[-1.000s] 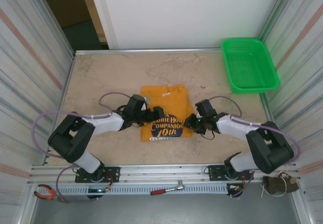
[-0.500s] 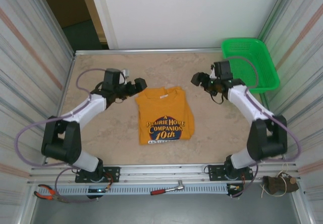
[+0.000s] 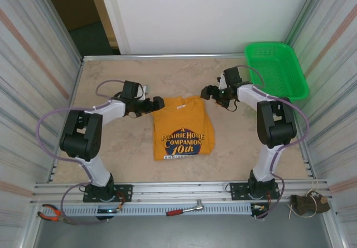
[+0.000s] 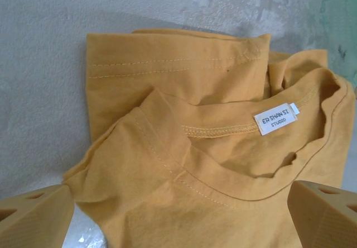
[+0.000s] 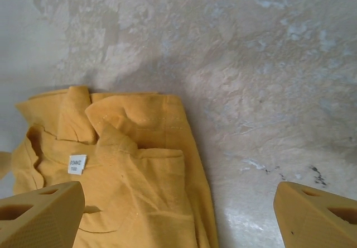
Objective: Fold the inside-out t-shirt
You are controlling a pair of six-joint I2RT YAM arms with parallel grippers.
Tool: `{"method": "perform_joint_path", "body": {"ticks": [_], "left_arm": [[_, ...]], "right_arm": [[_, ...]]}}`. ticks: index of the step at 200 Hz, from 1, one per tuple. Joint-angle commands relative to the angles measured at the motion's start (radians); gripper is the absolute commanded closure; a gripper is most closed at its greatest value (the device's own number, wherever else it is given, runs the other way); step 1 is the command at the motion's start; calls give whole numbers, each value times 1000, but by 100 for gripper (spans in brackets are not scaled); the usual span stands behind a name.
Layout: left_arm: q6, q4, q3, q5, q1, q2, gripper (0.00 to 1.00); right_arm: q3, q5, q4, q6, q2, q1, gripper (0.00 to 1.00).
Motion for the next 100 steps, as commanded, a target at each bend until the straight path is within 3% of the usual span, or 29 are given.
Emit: {"method": "perform_joint_path", "body": {"ticks": [1,100], "left_arm": [[32,21,11,-5,-8,52,1],[5,101,32,52,-50,137,1]], "right_arm": [[-16,-23,18,-18,39,14,14],[16,-23,77,17,139,162,25]]}}
